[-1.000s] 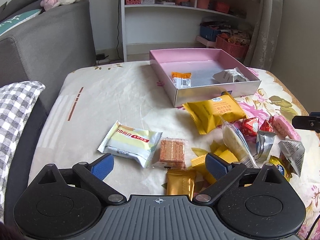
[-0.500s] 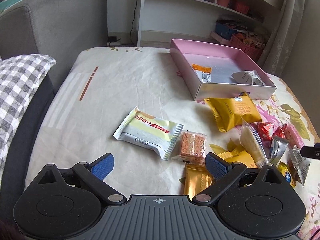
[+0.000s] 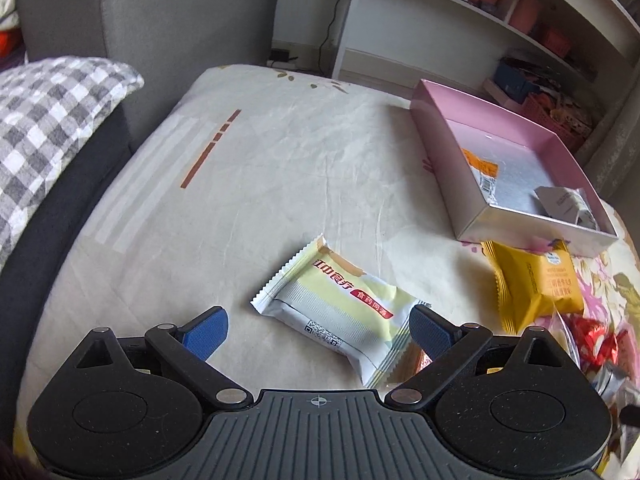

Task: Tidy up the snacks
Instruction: 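Grasp the white-and-green wafer packet with the left gripper while the right grasps another white bag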

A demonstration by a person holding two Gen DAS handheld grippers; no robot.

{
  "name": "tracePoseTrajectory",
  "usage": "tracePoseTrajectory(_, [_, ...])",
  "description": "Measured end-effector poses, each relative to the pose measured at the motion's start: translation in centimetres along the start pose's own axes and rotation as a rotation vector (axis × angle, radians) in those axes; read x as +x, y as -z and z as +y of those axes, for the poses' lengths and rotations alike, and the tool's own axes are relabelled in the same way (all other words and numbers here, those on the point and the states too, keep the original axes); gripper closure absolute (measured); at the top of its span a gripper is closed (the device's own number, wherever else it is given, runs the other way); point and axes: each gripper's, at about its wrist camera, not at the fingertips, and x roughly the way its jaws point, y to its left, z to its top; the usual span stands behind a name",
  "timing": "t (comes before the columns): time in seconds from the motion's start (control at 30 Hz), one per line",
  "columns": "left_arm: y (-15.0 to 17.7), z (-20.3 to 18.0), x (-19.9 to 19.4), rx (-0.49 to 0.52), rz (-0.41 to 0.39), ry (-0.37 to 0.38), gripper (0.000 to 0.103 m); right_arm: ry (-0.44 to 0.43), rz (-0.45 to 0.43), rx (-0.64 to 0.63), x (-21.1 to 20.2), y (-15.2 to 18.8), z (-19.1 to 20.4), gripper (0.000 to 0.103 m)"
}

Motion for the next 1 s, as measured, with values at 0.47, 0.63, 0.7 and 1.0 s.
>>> tracePoseTrajectory(0.47, [-1.1, -2.6, 1.8, -0.112, -0.027, -0.203, 0.026, -0.016, 0.014, 0.009, 0.8, -0.1, 0.2, 0.035])
tracePoseTrajectory(0.63, [-0.8, -3.2, 1.5, -0.092, -0.025, -0.168, 0.041, -0.015, 0.0, -0.004, 0.7, 0.0, 0.2, 0.038])
tracePoseTrajectory(0.7, [-0.8, -3.1, 1.2, -0.09, -0.02, -0.135, 0.048, -0.021, -0.003, 0.002, 0.5, 0.0, 0.1, 0.04])
tracePoseTrajectory(1.0, [-0.9, -2.3, 0.3, -0.123, -0.002, 0.008, 0.074, -0.07, -0.009, 0.041, -0.1, -0.2, 0.0, 0.052])
